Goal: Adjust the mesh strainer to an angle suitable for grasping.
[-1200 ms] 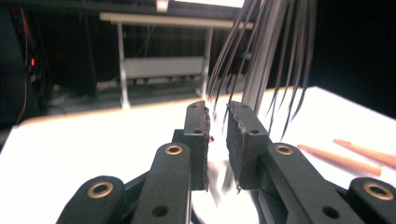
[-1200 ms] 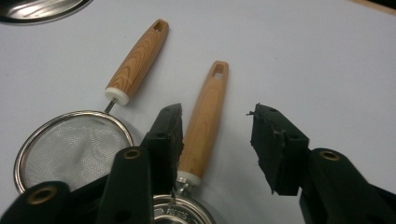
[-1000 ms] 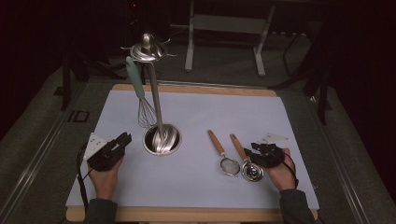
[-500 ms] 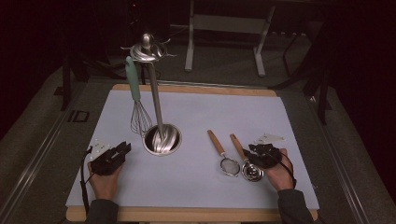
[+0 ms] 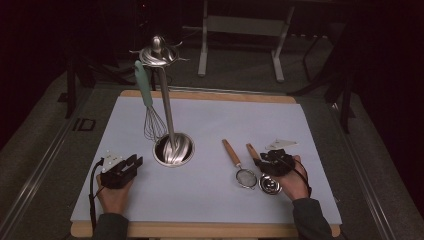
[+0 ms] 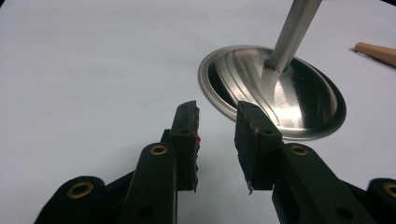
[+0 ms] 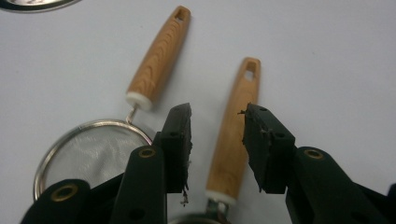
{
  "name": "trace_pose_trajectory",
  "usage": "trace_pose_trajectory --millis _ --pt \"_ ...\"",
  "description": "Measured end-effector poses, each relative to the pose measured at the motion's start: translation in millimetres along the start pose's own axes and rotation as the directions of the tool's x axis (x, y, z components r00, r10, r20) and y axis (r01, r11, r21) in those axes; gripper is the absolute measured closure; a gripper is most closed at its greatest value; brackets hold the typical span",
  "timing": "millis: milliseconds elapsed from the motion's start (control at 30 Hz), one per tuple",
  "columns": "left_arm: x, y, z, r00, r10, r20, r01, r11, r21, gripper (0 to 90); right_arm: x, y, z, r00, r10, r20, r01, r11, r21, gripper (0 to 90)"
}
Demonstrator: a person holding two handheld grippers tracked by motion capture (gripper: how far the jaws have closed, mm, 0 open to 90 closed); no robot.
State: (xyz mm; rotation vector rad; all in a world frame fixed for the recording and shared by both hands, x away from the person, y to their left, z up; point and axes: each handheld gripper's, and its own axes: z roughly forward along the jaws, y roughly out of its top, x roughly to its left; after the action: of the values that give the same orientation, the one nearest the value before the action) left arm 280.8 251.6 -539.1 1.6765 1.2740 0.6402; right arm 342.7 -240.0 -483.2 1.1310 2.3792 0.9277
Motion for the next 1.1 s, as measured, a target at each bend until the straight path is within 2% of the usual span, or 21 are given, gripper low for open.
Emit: trace_pose_trajectory --millis 200,267,500,600,667,900,1033,1100 --pt "-1.3 0.0 0.3 1.0000 0.006 -0.003 -0.006 1.0000 0.005 69.6 10.4 17.0 13.3 0.9980 -0.059 0.023 0.058 0.9978 0.030 76.6" --pt "-1.5 -0.2 0.2 1.0000 0.008 -0.002 -0.008 1.0000 0.004 69.3 14.2 21.7 20.7 0.9979 -0.064 0.009 0.063 0.9970 0.044 78.6" --pt "-1.4 -0.3 -0.3 0.9999 0.011 -0.002 -0.011 0.9999 0.003 68.9 23.5 28.3 36.0 0.9962 -0.014 -0.086 0.019 0.9983 0.056 75.2" --pt "-1.5 -0.3 -0.4 0.9999 0.011 -0.002 -0.011 0.9999 0.002 68.3 24.5 30.2 41.6 0.9907 0.023 -0.134 -0.013 0.9973 0.073 74.4" --pt "-1.4 -0.4 -0.5 0.9999 0.011 -0.002 -0.011 0.9999 0.002 68.0 23.6 31.3 44.4 0.9882 0.046 -0.146 -0.033 0.9959 0.085 74.2" --pt "-1.3 -0.5 -0.7 1.0000 0.007 -0.003 -0.007 1.0000 -0.003 67.8 26.1 32.8 48.0 0.9853 0.054 -0.162 -0.037 0.9938 0.105 74.0" --pt "-1.4 -0.6 -0.9 1.0000 0.008 -0.004 -0.008 1.0000 -0.004 67.8 27.7 34.6 47.5 0.9764 0.068 -0.205 -0.047 0.9935 0.104 74.1" --pt "-1.3 -0.6 -0.9 1.0000 0.009 -0.004 -0.009 1.0000 -0.004 67.8 28.4 35.2 48.8 0.9783 0.068 -0.196 -0.046 0.9920 0.117 72.8"
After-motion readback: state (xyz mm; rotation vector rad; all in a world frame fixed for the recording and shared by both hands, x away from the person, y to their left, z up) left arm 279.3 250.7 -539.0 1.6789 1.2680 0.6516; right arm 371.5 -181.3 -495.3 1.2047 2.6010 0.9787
